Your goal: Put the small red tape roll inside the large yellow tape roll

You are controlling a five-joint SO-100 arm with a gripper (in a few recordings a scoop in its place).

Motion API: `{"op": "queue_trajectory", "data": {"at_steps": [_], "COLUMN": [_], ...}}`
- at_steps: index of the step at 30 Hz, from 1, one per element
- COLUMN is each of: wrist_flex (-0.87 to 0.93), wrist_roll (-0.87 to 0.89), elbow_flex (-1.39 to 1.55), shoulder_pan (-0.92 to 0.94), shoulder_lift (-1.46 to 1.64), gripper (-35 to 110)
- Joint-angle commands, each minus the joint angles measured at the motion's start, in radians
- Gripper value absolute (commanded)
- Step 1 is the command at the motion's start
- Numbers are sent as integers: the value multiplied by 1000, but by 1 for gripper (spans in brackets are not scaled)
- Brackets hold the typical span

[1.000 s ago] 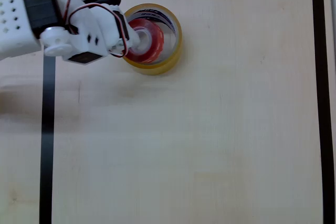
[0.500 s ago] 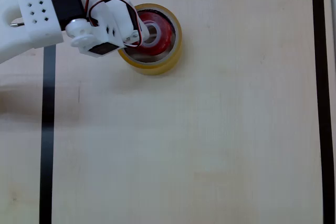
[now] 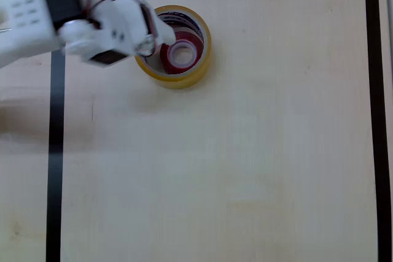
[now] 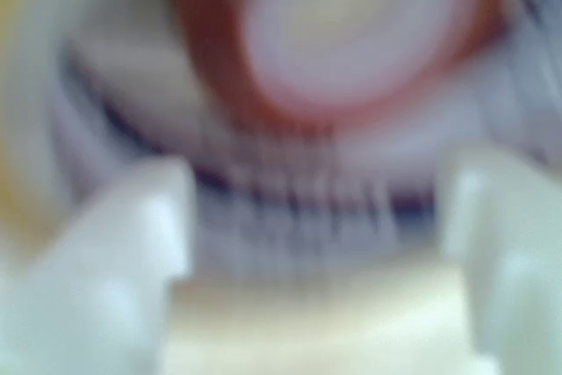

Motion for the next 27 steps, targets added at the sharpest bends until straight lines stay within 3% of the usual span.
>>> {"op": "queue_trajectory", "data": {"at_steps": [1, 4, 13, 23, 27], "wrist_flex": [58, 29, -242, -428, -408], "wrist_roll": [2, 8, 92, 178, 178], "elbow_flex": [-43, 160, 1144, 1476, 1502], "shoulder_pan": [63, 121, 311, 380, 365], "shoulder_lift": [431, 692, 1717, 1735, 1735], "gripper": [15, 16, 20, 20, 21]}}
